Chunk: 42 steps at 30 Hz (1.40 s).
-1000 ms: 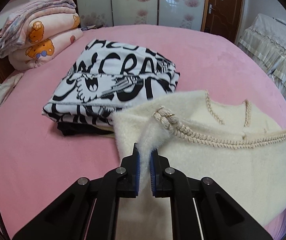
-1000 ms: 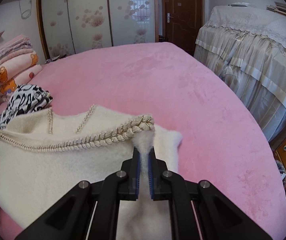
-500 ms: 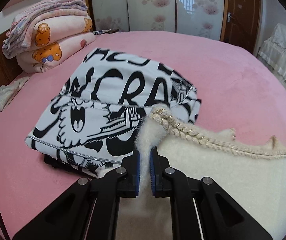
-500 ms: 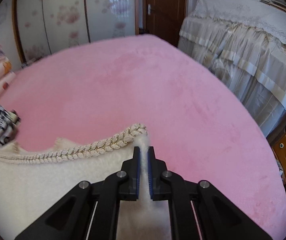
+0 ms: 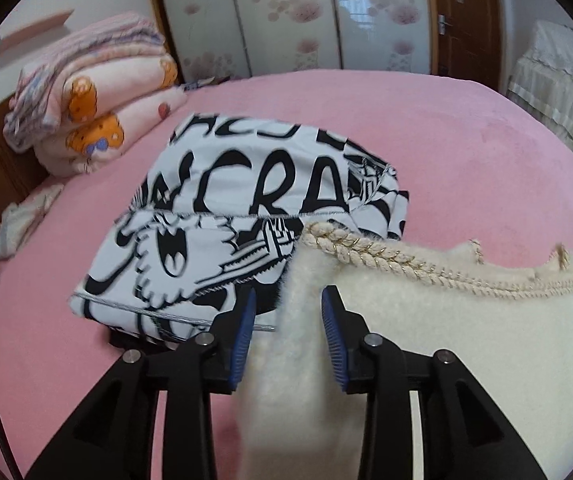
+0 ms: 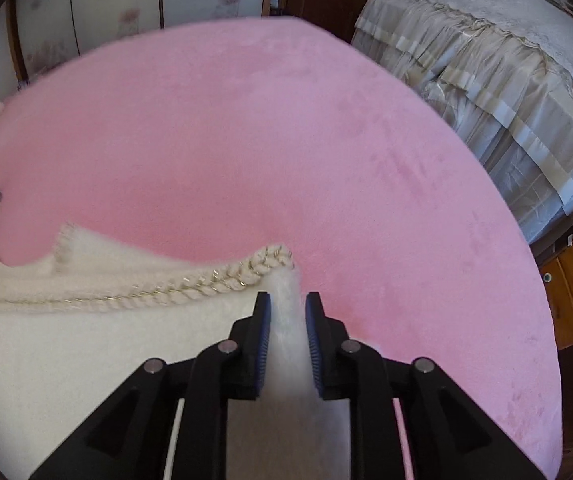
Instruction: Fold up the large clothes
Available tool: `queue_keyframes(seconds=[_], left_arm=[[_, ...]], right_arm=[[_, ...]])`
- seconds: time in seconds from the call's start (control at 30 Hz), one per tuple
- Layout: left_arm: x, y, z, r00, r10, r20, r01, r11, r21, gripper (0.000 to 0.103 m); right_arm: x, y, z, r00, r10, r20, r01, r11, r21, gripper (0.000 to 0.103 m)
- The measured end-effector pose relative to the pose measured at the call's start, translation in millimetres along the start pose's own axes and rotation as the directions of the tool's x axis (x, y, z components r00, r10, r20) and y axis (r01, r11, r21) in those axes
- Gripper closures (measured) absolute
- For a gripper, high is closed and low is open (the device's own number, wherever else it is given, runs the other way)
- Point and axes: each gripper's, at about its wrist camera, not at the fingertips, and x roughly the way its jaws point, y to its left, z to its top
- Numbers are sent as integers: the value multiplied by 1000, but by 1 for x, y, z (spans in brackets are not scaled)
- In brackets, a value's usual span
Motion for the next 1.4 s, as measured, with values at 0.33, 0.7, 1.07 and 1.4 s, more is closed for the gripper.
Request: queue_keyframes(seconds=[0.33, 0.7, 1.07, 1.4], left_arm=[[-86, -12, -58, 975, -218, -35, 213, 971, -109, 51], [-33, -38, -130, 961, -130, -243, 109, 989, -101, 54], [-35, 6, -135, 964, -96, -247, 84, 995, -61, 72], [-90, -1, -138, 965, -136, -223, 113, 987, -112, 35]], right_arm=[[-76, 72, -74, 974, 225, 15, -221, 966, -138, 66], [-51, 108, -143, 956, 284, -77, -294, 934, -202, 76], [-52, -19, -147, 992, 100, -78, -104, 994, -44, 79], [-82, -22, -161, 973, 186, -134, -178, 982, 70, 69]])
